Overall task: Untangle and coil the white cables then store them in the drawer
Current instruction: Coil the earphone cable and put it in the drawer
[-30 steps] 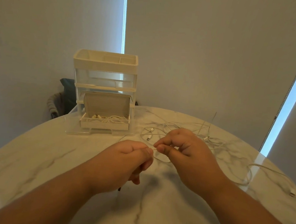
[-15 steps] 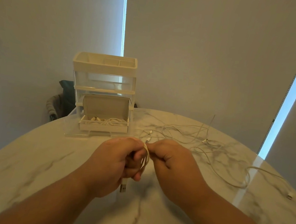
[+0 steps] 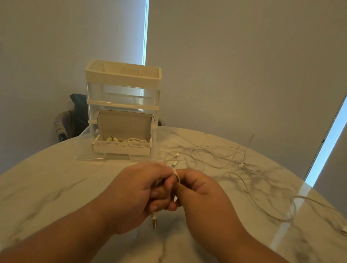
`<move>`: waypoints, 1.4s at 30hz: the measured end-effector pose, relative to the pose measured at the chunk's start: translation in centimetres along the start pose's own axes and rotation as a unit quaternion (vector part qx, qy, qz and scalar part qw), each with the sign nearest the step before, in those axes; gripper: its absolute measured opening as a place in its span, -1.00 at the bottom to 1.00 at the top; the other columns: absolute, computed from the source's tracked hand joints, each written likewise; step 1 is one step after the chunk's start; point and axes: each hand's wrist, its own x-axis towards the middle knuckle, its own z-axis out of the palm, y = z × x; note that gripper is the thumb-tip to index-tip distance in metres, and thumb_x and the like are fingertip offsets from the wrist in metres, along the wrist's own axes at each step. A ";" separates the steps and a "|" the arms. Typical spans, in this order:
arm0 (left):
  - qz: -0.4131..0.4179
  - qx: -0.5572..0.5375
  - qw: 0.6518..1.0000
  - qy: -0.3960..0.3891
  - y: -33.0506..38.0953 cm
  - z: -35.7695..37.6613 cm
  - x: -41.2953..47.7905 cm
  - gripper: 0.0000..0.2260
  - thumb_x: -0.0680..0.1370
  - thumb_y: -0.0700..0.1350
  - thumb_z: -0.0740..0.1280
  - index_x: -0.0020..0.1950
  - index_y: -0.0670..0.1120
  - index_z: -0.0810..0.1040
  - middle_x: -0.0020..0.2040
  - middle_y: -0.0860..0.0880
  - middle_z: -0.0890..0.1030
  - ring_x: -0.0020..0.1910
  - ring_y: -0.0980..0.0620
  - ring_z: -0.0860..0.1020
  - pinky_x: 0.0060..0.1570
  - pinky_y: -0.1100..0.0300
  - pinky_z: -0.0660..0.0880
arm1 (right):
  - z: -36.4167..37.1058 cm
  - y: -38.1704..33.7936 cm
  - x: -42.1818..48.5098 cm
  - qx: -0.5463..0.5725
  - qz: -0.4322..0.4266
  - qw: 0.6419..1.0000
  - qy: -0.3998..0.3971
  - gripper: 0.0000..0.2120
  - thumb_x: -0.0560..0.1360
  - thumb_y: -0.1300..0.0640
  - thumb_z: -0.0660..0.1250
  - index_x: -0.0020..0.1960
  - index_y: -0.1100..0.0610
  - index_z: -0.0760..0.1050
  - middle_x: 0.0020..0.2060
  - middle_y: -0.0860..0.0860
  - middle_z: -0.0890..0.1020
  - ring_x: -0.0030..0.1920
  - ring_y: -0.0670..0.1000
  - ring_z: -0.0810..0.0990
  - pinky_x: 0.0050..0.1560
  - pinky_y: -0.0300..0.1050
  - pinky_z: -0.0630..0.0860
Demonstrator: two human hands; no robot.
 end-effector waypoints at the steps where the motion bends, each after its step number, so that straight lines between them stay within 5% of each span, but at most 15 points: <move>1: -0.003 -0.004 1.000 -0.001 0.0 0.1 0.0 -0.72 0.53 -0.11 0.19 -0.35 -0.18 0.44 -0.51 -0.07 0.19 -0.56 0.00 0.21 -0.34 0.11 0.49 | 0.2 0.0 0.0 0.010 0.002 1.000 0.004 -0.81 0.58 0.41 0.21 -0.11 0.29 0.57 -0.34 0.15 0.63 -0.36 0.01 0.58 -0.26 -0.22 0.53; 5: -0.002 0.003 1.000 -0.010 0.5 0.4 -0.2 -0.73 0.55 -0.10 0.18 -0.24 -0.25 0.48 -0.49 -0.10 0.28 -0.54 0.00 0.29 -0.39 0.19 0.48 | 0.7 -0.4 -0.2 0.012 -0.010 1.000 0.011 -0.82 0.57 0.47 0.09 -0.11 0.36 0.43 -0.37 0.06 0.63 -0.39 0.03 0.62 -0.31 -0.25 0.53; 12: 0.030 0.090 0.995 0.036 1.0 -0.1 -0.5 -0.66 0.64 -0.11 0.15 -0.20 -0.23 0.59 -0.46 -0.13 0.43 -0.48 -0.01 0.43 -0.29 0.19 0.54 | 1.0 -1.1 -0.5 0.014 -0.034 0.999 0.009 -0.78 0.58 0.45 0.08 -0.11 0.33 0.47 -0.38 0.05 0.60 -0.35 -0.01 0.58 -0.23 -0.27 0.53; 19: -0.006 0.030 0.998 0.060 1.2 0.2 -0.6 -0.65 0.63 -0.13 0.18 -0.30 -0.21 0.56 -0.48 -0.12 0.32 -0.54 0.00 0.31 -0.40 0.14 0.45 | 1.3 -1.3 -0.5 0.109 0.019 0.994 0.007 -0.87 0.61 0.37 0.10 0.08 0.25 0.38 -0.34 0.12 0.63 -0.38 0.01 0.60 -0.33 -0.26 0.49; 23: -0.018 -0.010 0.999 0.044 0.9 0.3 -0.6 -0.68 0.63 -0.12 0.19 -0.27 -0.22 0.53 -0.48 -0.09 0.29 -0.54 0.02 0.25 -0.38 0.12 0.45 | 0.6 -0.7 0.2 0.188 0.068 0.979 0.036 -0.76 0.37 0.29 0.27 0.04 0.18 0.47 -0.24 0.30 0.59 -0.25 0.20 0.52 -0.23 -0.02 0.40; 26: -0.018 -0.022 0.998 0.048 0.9 0.3 -0.5 -0.67 0.63 -0.11 0.20 -0.29 -0.20 0.52 -0.47 -0.09 0.29 -0.55 0.03 0.24 -0.38 0.13 0.42 | 0.2 -0.8 0.1 0.223 0.068 0.972 -0.003 -0.74 0.44 0.39 0.28 0.09 0.20 0.40 -0.26 0.22 0.62 -0.31 0.15 0.58 -0.26 -0.10 0.49; 29: -0.017 0.003 0.998 0.058 0.7 0.2 -0.5 -0.69 0.63 -0.11 0.20 -0.26 -0.21 0.51 -0.47 -0.09 0.29 -0.54 0.03 0.24 -0.38 0.14 0.34 | 0.3 -1.1 -0.3 0.165 0.040 0.985 -0.030 -0.64 0.47 0.53 0.29 0.15 0.22 0.35 -0.23 0.19 0.68 -0.27 0.18 0.68 -0.20 -0.08 0.60; 32: -0.008 0.031 0.995 0.096 0.4 -0.1 -0.2 -0.69 0.64 -0.13 0.19 -0.25 -0.23 0.51 -0.47 -0.10 0.30 -0.52 0.01 0.27 -0.36 0.12 0.45 | -0.4 -1.5 -0.4 -0.038 0.007 0.999 0.018 -0.80 0.54 0.37 0.35 0.08 0.14 0.51 -0.18 0.08 0.74 -0.16 0.12 0.73 -0.07 -0.08 0.64; 35: -0.006 0.048 0.991 0.125 0.3 -0.3 0.1 -0.70 0.65 -0.12 0.18 -0.21 -0.24 0.51 -0.47 -0.09 0.35 -0.51 0.02 0.31 -0.27 0.14 0.55 | -1.5 -1.8 -0.1 -0.210 -0.010 0.976 0.053 -0.90 0.54 0.16 0.41 -0.05 -0.04 0.61 -0.21 -0.12 0.72 -0.18 -0.15 0.70 -0.13 -0.30 0.58; 42: -0.012 0.078 0.985 0.152 0.3 -0.3 0.0 -0.68 0.64 -0.09 0.21 -0.23 -0.23 0.53 -0.47 -0.08 0.37 -0.50 0.03 0.33 -0.32 0.16 0.53 | -1.7 -1.8 -0.1 -0.329 -0.091 0.937 0.072 -0.86 0.56 0.07 0.36 -0.13 -0.15 0.55 -0.16 -0.28 0.63 -0.11 -0.20 0.59 -0.16 -0.40 0.45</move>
